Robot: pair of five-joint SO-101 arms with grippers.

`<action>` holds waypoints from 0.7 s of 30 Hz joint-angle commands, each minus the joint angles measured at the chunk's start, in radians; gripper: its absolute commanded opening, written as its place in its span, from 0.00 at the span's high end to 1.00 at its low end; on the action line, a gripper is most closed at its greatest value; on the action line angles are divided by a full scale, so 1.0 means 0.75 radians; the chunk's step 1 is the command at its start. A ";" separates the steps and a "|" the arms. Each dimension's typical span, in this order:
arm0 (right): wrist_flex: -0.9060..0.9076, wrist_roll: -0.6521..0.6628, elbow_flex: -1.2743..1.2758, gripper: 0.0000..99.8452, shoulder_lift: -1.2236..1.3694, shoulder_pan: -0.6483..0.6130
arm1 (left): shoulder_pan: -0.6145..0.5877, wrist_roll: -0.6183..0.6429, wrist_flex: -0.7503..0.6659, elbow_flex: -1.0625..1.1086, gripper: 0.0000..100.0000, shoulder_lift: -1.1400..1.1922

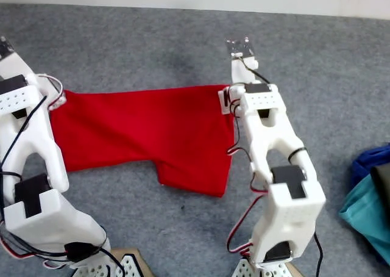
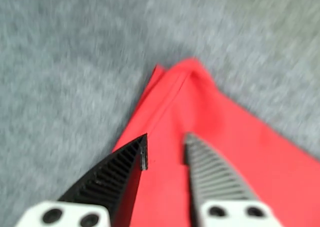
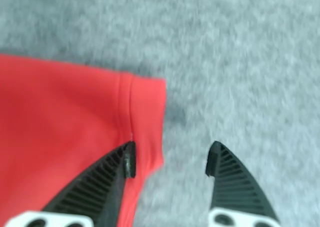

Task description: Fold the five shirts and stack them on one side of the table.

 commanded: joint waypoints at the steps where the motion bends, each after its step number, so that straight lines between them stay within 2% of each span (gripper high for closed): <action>1: 0.042 -0.029 0.105 0.87 -0.277 -0.050 | 0.044 -0.139 0.098 -0.062 0.98 -0.128; 3: 0.021 -0.016 0.251 0.92 -0.435 -0.101 | 0.077 -0.211 0.178 -0.050 1.00 -0.197; 5: -0.024 0.008 0.441 0.92 -0.602 -0.142 | 0.091 -0.223 0.219 -0.005 0.99 -0.277; 11: -0.105 0.004 0.946 0.78 -1.089 -0.165 | 0.091 -0.227 0.213 0.314 0.99 -0.549; 14: -0.103 0.000 1.132 0.77 -1.253 -0.191 | 0.091 -0.223 0.074 0.545 0.99 -0.637; 17: -0.101 -0.082 1.288 0.77 -1.351 -0.263 | 0.099 -0.213 -0.119 0.744 0.99 -0.668; 21: -0.101 -0.178 1.380 0.77 -1.370 -0.386 | 0.138 -0.104 -0.286 0.891 0.99 -0.668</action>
